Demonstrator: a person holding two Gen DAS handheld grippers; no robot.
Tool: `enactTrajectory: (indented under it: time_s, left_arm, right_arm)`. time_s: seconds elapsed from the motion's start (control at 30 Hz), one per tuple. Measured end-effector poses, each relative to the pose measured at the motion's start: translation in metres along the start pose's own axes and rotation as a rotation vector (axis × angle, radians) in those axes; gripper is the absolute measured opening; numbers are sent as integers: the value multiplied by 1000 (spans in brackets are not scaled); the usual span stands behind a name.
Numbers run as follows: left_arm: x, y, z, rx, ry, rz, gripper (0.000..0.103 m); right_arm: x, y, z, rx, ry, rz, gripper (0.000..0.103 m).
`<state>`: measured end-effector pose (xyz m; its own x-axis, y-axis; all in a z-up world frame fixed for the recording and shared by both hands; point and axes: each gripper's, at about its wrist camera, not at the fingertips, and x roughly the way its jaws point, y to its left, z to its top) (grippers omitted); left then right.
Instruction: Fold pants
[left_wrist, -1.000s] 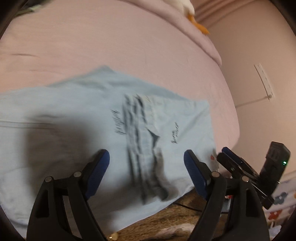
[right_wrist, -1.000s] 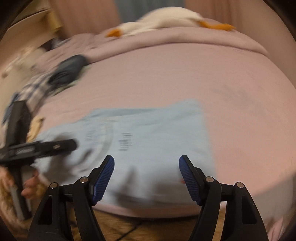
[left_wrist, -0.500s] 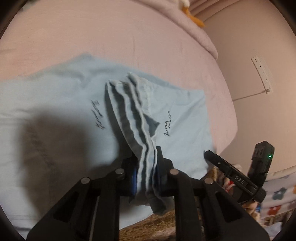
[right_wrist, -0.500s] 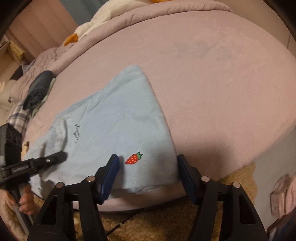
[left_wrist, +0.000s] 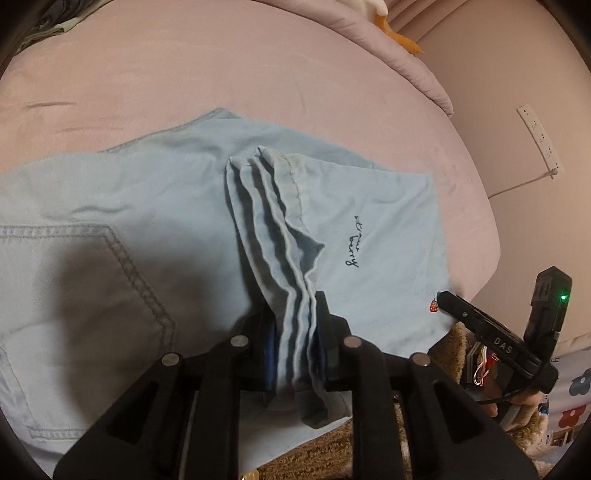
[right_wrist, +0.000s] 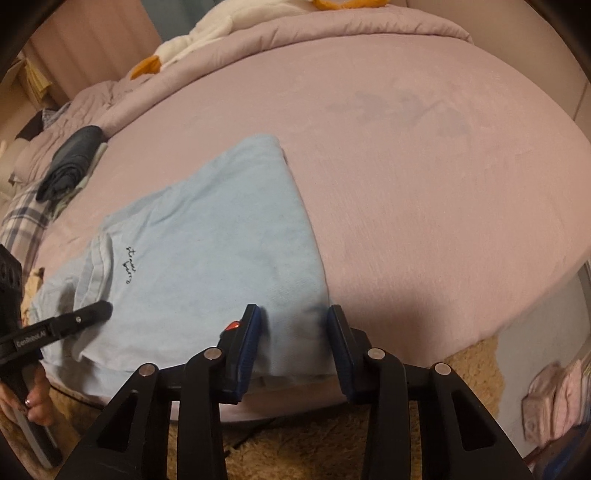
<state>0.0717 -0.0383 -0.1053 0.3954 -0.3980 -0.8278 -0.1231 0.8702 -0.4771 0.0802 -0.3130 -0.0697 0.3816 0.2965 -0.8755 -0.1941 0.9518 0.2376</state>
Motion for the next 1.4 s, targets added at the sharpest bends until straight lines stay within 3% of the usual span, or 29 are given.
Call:
enactTrajectory:
  time_s: [0.1, 0.37, 0.67, 1.07, 1.3, 1.4]
  left_arm:
    - [-4, -5, 1, 23, -25, 61, 16]
    - [0, 9, -1, -19, -22, 20, 17]
    - [1, 4, -6, -3, -44, 51, 18]
    - [-1, 4, -27, -25, -187, 58, 18]
    - [-10, 19, -29, -125, -173, -16, 17]
    - [-25, 11, -37, -109, -190, 10, 26]
  right_arm:
    - [0, 1, 4, 8, 3, 6, 39]
    - [2, 3, -1, -8, -7, -11, 37]
    - [4, 0, -4, -2, -32, 1, 37]
    - [1, -3, -13, -33, -105, 18, 37]
    - [-1, -2, -14, -31, -111, 8, 37]
    - [-4, -1, -11, -15, -96, 2, 37]
